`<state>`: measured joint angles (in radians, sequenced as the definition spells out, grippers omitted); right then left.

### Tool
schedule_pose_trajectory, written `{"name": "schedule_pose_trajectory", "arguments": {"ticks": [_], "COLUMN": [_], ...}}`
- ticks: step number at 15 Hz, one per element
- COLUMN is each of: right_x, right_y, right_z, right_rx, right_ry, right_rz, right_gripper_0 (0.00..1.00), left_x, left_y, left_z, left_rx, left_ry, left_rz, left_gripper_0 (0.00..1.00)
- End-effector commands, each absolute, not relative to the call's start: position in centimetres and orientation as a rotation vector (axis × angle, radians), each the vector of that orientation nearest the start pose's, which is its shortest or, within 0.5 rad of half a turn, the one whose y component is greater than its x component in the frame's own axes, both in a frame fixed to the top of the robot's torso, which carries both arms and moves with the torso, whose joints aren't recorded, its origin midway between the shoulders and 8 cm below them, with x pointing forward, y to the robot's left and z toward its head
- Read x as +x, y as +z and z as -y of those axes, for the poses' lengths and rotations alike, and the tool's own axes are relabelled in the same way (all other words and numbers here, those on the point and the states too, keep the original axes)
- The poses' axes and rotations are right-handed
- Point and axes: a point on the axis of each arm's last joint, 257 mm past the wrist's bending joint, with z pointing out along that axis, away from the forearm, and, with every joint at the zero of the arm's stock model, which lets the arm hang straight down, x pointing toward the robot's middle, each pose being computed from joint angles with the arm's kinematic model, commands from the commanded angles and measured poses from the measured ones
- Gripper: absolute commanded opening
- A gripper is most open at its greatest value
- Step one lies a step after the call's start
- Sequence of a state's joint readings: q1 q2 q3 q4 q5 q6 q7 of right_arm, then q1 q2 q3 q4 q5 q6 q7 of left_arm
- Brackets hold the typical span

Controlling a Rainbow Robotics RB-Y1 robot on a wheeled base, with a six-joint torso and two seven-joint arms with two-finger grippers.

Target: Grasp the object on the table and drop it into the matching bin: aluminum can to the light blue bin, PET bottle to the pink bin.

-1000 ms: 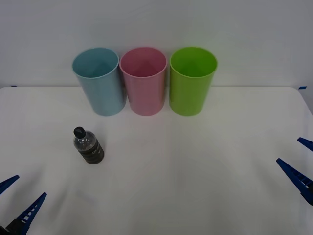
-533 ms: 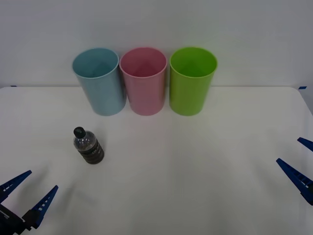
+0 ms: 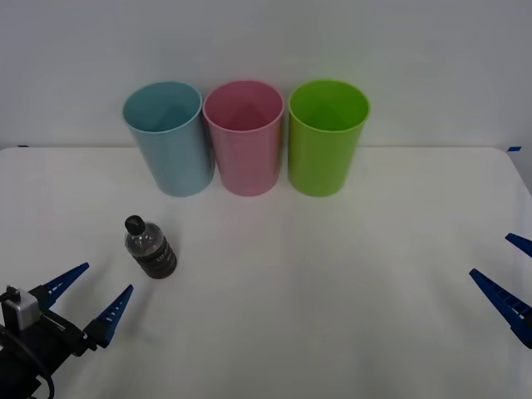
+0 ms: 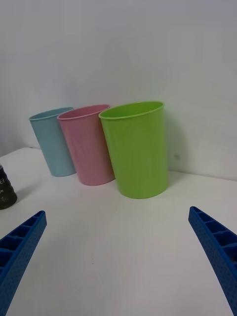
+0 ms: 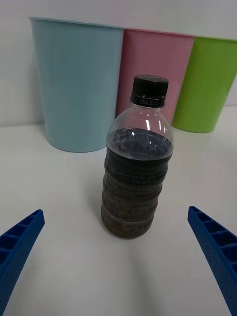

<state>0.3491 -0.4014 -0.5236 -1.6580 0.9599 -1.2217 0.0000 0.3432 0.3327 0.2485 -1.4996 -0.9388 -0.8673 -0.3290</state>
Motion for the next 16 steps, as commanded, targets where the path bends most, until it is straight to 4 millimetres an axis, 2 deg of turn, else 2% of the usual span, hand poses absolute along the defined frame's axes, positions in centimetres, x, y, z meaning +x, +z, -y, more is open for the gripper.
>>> {"name": "schedule_pose_trajectory", "arguments": {"ticks": [1,3,9,13,16], "right_x": [34.2,34.2,34.2,34.2,34.2], "right_y": [-16.9,-16.9,-16.9,-16.9,-16.9], "right_z": [33.0,33.0,33.0,33.0,33.0], "right_rx": [-0.465,-0.465,-0.465,-0.465,-0.465], "right_ry": [0.567,0.567,0.567,0.567,0.567], "right_rz": [-1.441,-1.441,-1.441,-1.441,-1.441], "right_gripper_0": [1.00,1.00,1.00,1.00,1.00], "left_x": [39.7,41.1,43.8,45.8,47.3], "left_y": [-28.8,-29.5,-29.8,-29.2,-29.8], "left_z": [-29.7,-29.4,-26.3,-25.3,-24.6], "left_rx": [0.356,0.368,0.400,0.395,0.408], "left_ry": [-0.370,-0.374,-0.416,-0.407,-0.413], "left_rz": [-1.584,-1.592,-1.593,-1.586,-1.592], "left_gripper_0": [1.00,1.00,1.00,1.00,1.00]}}
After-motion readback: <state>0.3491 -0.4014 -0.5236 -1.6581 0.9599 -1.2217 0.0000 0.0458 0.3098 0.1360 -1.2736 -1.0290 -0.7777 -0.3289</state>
